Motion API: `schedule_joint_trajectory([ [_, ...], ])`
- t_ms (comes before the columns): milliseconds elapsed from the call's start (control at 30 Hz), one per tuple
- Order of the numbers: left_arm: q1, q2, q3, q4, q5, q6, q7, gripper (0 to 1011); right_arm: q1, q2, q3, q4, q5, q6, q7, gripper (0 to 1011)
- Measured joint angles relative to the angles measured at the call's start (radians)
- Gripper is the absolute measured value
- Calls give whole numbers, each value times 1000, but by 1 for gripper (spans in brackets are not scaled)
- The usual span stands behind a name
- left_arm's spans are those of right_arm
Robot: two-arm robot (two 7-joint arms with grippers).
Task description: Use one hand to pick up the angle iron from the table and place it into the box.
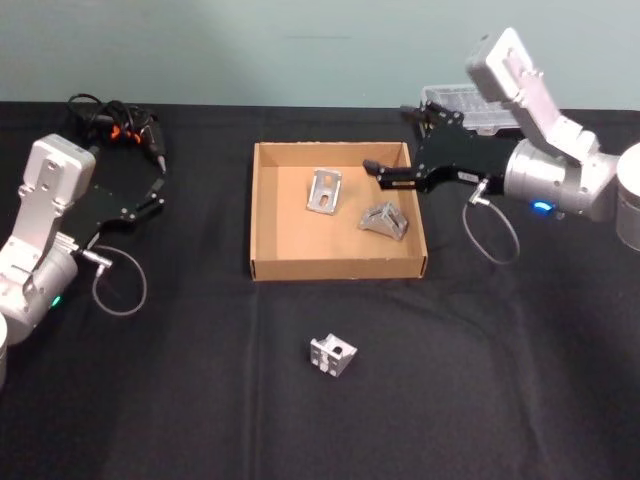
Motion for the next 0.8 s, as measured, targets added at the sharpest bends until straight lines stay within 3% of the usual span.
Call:
schedule_joint_trajectory([
  [267, 0, 0, 0, 0, 0, 0, 0, 1000, -91, 39, 51, -177, 37, 22, -52, 1000],
  [500, 0, 0, 0, 0, 0, 0, 0, 1000, -207, 63, 88, -334, 61, 33, -113, 1000],
  [800, 0, 0, 0, 0, 0, 0, 0, 1000, -323, 91, 98, -450, 74, 62, -137, 1000],
])
